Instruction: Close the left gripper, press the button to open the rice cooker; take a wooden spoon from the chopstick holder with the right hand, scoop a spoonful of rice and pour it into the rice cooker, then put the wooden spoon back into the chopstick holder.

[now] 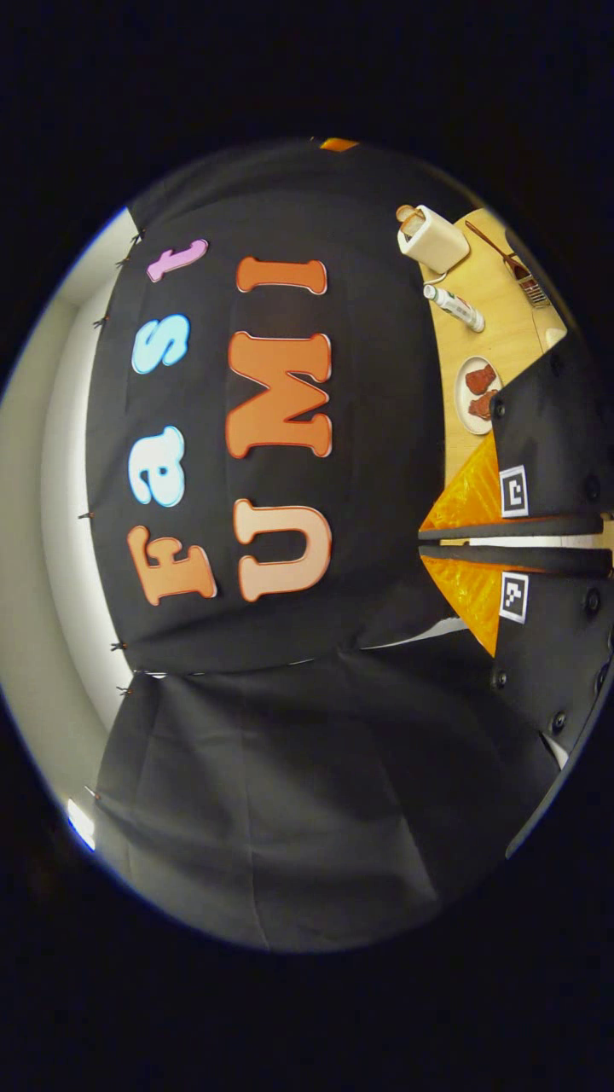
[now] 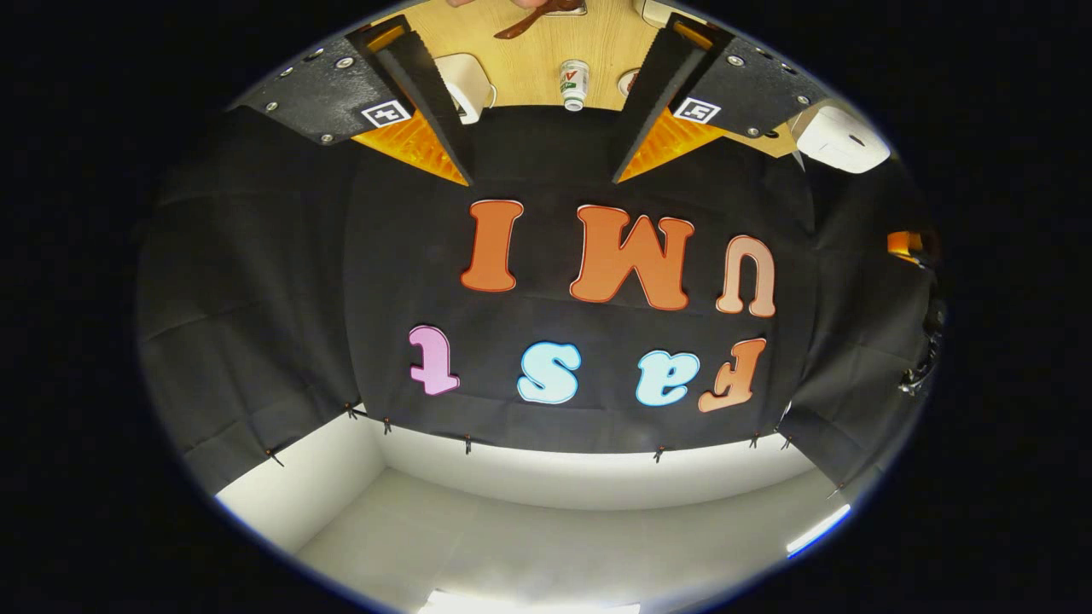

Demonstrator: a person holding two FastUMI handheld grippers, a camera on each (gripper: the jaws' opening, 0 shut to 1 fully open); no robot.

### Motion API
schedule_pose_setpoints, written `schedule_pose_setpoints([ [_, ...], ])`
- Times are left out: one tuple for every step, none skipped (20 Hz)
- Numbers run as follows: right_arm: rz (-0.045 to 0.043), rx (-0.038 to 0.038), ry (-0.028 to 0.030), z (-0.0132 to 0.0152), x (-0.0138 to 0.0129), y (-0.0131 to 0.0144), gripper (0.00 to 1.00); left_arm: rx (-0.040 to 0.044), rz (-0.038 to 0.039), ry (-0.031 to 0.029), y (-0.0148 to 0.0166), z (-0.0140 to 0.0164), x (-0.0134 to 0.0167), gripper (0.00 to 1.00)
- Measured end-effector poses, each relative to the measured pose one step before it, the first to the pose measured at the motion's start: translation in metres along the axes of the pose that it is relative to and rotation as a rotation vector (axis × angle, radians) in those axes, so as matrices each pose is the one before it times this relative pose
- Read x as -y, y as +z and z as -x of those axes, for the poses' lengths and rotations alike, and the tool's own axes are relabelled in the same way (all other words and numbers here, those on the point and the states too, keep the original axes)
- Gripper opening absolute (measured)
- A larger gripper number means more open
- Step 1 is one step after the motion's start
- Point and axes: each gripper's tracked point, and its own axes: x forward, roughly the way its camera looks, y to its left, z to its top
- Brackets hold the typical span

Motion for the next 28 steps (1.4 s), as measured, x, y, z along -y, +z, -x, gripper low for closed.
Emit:
schedule_pose_setpoints([
  [-0.00215,-0.01003,0.00151,0.00035,-0.00105,-0.00420,0.96,-0.05996,0.02168,-0.00674,-0.01597,-0.00649,-0.00238,0.10],
  [-0.00293,-0.00767,0.00368,0.00022,-0.00167,-0.00300,0.96,-0.05284,0.02396,-0.00733,-0.01413,-0.00742,-0.00253,0.10],
  [-0.00070,-0.00581,0.00092,0.00082,0.00017,-0.00163,0.96,-0.04945,0.02006,-0.00406,-0.01224,-0.00737,-0.00332,0.09],
  [0.00165,-0.00461,-0.00129,-0.00017,0.00032,-0.00245,0.96,-0.03564,0.01929,-0.00362,-0.01109,-0.00870,-0.00255,0.09],
  [0.00407,-0.00414,-0.00142,0.00008,0.00078,-0.00227,0.96,-0.03535,0.01849,-0.00297,-0.00785,-0.00636,-0.00373,0.10],
  [0.00657,-0.00545,-0.00107,-0.00055,0.00000,-0.00192,0.96,-0.03117,0.02058,-0.00328,-0.00973,-0.00432,-0.00017,0.09],
  [0.00450,-0.00559,0.00087,-0.00107,-0.00058,-0.00139,0.96,-0.02825,0.01606,-0.00175,-0.00673,-0.00530,-0.00161,0.08],
  [0.00148,-0.00969,0.00335,-0.00203,-0.00135,-0.00220,0.96,-0.02493,0.01346,0.00059,-0.00481,-0.00430,-0.00457,0.07],
  [-0.00287,-0.00714,0.00600,-0.00100,-0.00082,-0.00223,0.96,-0.01627,0.01195,-0.00020,-0.00227,-0.00318,-0.00418,0.05],
  [-0.00660,-0.00889,0.00489,-0.00243,-0.00252,-0.00182,0.96,-0.01871,0.01027,-0.00108,-0.00460,-0.00094,-0.00683,0.05],
  [-0.00638,-0.00943,0.00675,-0.00106,-0.00252,-0.00247,0.96,-0.01191,0.01907,-0.00812,-0.00189,-0.00377,-0.00281,0.05],
  [-0.00134,-0.00840,0.00130,-0.00107,-0.00153,-0.00146,0.96,-0.02100,0.02127,-0.00629,-0.00106,-0.00374,-0.00305,0.05],
  [0.00364,-0.00324,-0.00422,0.00041,0.00040,-0.00099,0.96,-0.01740,0.03092,-0.01893,-0.00211,-0.00387,-0.00211,0.05],
  [0.00478,0.00313,-0.00838,0.00045,0.00021,0.00012,0.96,-0.02494,0.03680,-0.01760,-0.00413,-0.00599,-0.00073,0.05],
  [0.00489,-0.00021,-0.00814,0.00151,0.00116,-0.00057,0.96,-0.02588,0.03180,-0.01797,-0.00395,-0.00572,-0.00232,0.09],
  [0.00606,-0.00134,-0.00609,0.00157,-0.00019,-0.00126,0.96,-0.02212,0.02472,-0.01665,-0.00510,-0.00530,-0.00259,0.09],
  [0.00839,-0.00237,-0.00945,0.00170,0.00183,-0.00233,0.96,-0.02362,0.01610,-0.01116,-0.00506,-0.00559,-0.00171,0.05],
  [0.00929,-0.00248,-0.01183,0.00176,0.00272,-0.00231,0.96,-0.02488,0.01571,-0.00025,-0.00437,-0.00701,-0.00496,0.05],
  [0.00787,-0.00494,-0.01553,0.00133,0.00389,-0.00301,0.96,-0.02041,0.02146,-0.01653,-0.00383,-0.00615,-0.00121,0.05],
  [0.00411,-0.00696,-0.01137,0.00078,0.00297,-0.00338,0.96,-0.02836,0.02435,-0.00830,-0.00523,-0.00675,-0.00077,0.06],
  [0.00280,-0.00823,-0.00904,0.00210,0.00208,-0.00456,0.96,-0.02666,0.00825,0.01702,-0.00366,-0.00586,-0.00898,0.05],
  [0.00210,-0.00457,-0.00761,0.00167,0.00202,-0.00241,0.96,-0.01414,0.00799,0.01464,-0.00305,-0.00591,-0.01186,0.05],
  [0.00308,-0.00405,-0.00951,0.00068,0.00301,-0.00200,0.96,-0.02674,0.02053,0.00919,-0.00528,-0.00432,-0.00821,0.05],
  [0.00337,-0.00494,-0.01051,-0.00052,0.00324,-0.00280,0.96,-0.01699,0.01555,0.00965,-0.00569,-0.00347,-0.00572,0.05],
  [0.00185,-0.00485,-0.00658,0.00019,0.00161,-0.00251,0.96,-0.01161,0.00319,0.01801,-0.00393,-0.00292,-0.00789,0.05],
  [-0.00124,-0.00764,-0.00427,-0.00089,0.00160,-0.00289,0.96,-0.01237,0.00432,-0.00740,-0.00517,0.00158,-0.00445,0.05],
  [-0.00289,-0.00869,-0.00058,-0.00155,0.00031,-0.00328,0.96,0.02045,0.00204,-0.00512,0.00591,-0.00485,0.00048,0.06],
  [-0.00347,-0.00766,0.00210,-0.00258,-0.00042,-0.00303,0.96,-0.02456,0.00012,0.01896,-0.00545,0.00290,-0.00243,0.06],
])
